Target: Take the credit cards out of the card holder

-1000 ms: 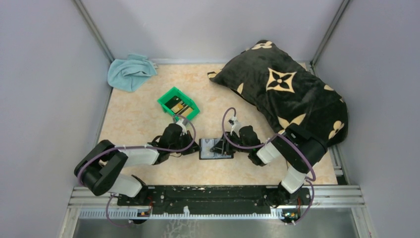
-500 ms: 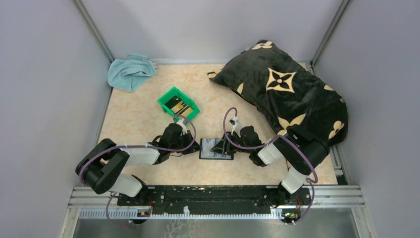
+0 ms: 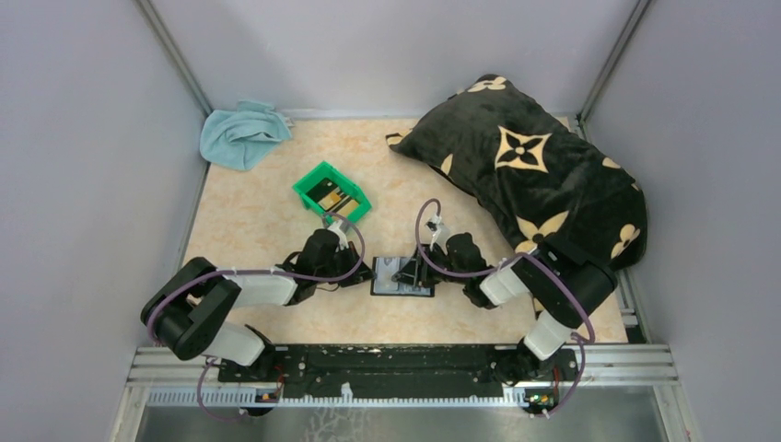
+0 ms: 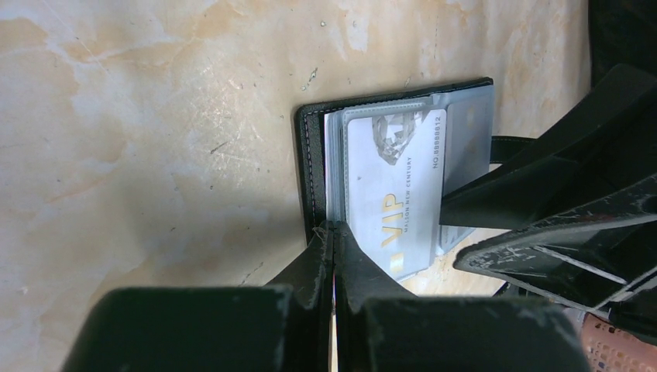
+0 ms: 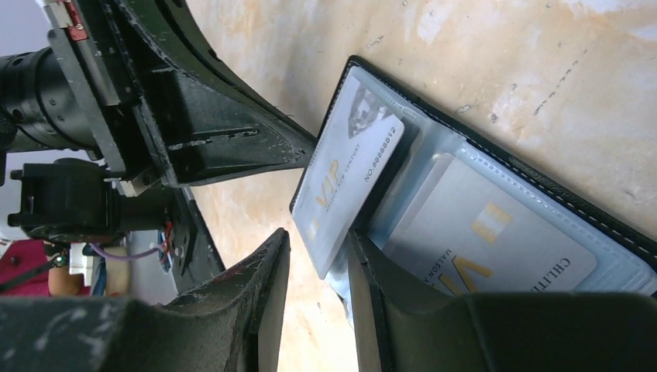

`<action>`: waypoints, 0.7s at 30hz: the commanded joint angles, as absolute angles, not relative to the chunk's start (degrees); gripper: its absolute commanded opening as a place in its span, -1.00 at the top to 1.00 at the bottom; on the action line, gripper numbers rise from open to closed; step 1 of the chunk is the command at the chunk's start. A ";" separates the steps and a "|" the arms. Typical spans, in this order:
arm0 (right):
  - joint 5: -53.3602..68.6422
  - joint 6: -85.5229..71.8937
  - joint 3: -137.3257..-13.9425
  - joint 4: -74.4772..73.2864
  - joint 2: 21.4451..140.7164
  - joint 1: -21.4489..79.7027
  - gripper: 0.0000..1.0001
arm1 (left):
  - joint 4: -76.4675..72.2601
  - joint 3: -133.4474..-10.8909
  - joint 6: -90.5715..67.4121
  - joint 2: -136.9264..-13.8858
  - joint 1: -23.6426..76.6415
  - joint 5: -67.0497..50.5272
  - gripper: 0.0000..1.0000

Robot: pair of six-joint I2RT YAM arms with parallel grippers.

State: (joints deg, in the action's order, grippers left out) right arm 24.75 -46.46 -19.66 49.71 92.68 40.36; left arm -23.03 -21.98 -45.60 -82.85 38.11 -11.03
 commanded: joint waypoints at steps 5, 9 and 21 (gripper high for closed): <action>27.51 -45.84 -24.71 54.30 97.95 40.83 0.32 | -20.16 -20.83 -45.50 -83.79 38.50 -10.86 1.00; 28.13 -46.67 -25.02 55.79 97.88 40.79 0.33 | -20.46 -20.90 -45.66 -84.43 38.50 -11.22 1.00; 27.38 -46.83 -22.33 54.70 91.96 40.78 0.40 | -20.41 -21.48 -45.27 -84.24 38.54 -11.41 1.00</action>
State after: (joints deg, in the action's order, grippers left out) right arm 25.19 -46.54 -21.76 49.30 94.54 39.99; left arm -23.05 -21.96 -45.80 -82.72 38.02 -10.98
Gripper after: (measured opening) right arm 0.305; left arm 0.005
